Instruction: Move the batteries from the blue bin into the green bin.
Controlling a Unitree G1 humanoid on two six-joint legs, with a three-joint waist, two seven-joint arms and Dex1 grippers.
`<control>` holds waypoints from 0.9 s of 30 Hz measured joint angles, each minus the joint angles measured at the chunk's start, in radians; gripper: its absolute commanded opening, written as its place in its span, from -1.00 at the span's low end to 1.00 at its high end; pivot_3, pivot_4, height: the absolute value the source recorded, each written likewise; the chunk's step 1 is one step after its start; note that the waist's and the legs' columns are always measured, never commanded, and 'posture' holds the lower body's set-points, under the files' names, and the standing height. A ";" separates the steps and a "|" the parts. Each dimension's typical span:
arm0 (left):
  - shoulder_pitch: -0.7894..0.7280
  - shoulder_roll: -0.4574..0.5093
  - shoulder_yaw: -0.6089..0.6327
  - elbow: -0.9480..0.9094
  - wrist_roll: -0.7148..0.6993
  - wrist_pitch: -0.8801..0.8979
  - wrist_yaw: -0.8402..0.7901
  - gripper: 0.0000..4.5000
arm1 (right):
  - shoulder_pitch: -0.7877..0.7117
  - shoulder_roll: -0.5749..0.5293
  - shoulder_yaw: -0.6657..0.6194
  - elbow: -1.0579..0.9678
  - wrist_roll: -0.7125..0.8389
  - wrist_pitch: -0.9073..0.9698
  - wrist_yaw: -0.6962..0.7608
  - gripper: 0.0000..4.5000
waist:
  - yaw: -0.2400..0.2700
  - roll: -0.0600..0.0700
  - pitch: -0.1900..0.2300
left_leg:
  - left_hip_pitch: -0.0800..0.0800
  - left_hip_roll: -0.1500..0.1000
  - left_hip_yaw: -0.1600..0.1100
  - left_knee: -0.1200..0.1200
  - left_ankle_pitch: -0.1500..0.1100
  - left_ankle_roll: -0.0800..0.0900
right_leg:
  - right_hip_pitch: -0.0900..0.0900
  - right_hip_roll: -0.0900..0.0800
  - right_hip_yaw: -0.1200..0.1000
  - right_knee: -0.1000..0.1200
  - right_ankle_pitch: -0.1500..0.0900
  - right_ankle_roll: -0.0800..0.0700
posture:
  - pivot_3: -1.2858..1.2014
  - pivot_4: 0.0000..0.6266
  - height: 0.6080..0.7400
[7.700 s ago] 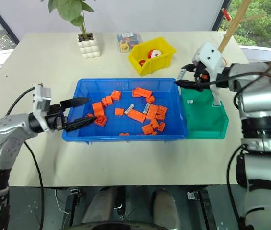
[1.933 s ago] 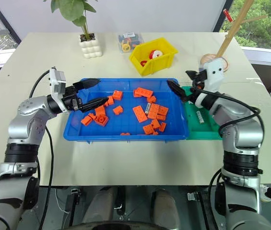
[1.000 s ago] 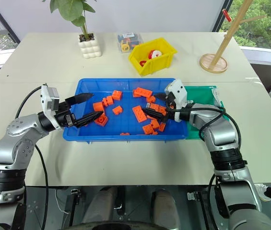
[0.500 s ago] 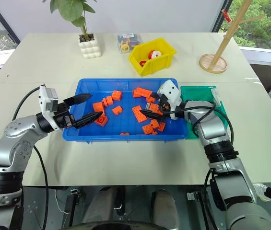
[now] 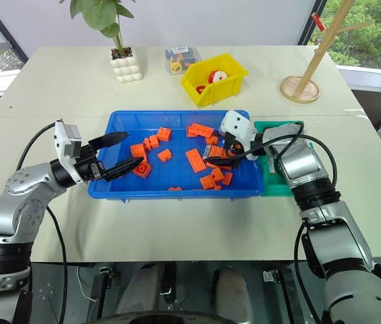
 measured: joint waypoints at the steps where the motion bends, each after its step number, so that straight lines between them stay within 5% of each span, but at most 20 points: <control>1: 0.001 0.000 0.000 0.000 0.000 -0.001 0.000 1.00 | -0.001 0.005 0.007 0.009 -0.003 -0.004 0.012 0.96 | 0.000 0.000 0.000 | 0.000 0.000 0.000 0.000 0.000 0.000 | 0.000 0.000 0.000 0.000 0.000 0.000 | 0.03 -0.52 0.99; 27: 0.036 -0.009 0.001 -0.009 0.001 -0.028 0.039 1.00 | -0.189 0.101 0.084 0.379 -0.192 -0.254 0.042 0.96 | -0.003 0.000 0.000 | 0.003 0.000 0.000 0.000 0.000 0.000 | 0.003 0.000 0.000 0.000 0.000 0.000 | 0.03 -0.52 0.99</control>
